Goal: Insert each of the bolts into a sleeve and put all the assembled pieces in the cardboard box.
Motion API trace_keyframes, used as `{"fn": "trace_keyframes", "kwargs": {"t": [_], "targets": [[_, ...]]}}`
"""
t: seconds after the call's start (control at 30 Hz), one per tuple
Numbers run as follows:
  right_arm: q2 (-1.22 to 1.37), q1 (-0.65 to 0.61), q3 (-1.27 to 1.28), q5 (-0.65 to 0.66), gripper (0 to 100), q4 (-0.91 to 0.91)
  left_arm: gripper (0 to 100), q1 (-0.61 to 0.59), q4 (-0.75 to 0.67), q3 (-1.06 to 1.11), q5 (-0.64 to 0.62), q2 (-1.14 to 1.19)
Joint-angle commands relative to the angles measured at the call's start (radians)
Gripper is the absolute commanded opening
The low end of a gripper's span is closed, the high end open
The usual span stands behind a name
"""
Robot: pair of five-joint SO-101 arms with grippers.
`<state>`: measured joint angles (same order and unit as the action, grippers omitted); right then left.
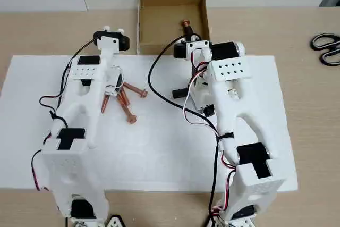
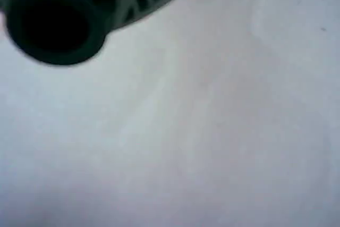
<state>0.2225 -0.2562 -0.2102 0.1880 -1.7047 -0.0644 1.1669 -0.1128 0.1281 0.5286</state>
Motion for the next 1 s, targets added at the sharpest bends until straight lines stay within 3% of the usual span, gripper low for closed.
{"fn": "trace_keyframes", "kwargs": {"t": [0.0,0.23,0.67,0.8,0.97], "targets": [[-0.067,0.002,-0.006,0.008,0.6,-0.015,1,0.009,0.043,-0.062,-0.003,-0.012],[-0.067,0.002,-0.006,0.009,0.6,-0.016,1,0.005,0.201,-0.173,0.002,-0.014],[-0.068,0.002,-0.006,0.011,0.6,-0.018,1,0.011,0.574,-0.565,0.003,-0.014],[-0.071,0.002,-0.011,0.008,0.6,-0.018,1,0.005,0.586,-0.659,0.003,-0.017],[-0.171,0.004,-0.009,0.008,0.6,-0.021,1,0.012,0.588,-0.602,0.002,-0.16]]}}
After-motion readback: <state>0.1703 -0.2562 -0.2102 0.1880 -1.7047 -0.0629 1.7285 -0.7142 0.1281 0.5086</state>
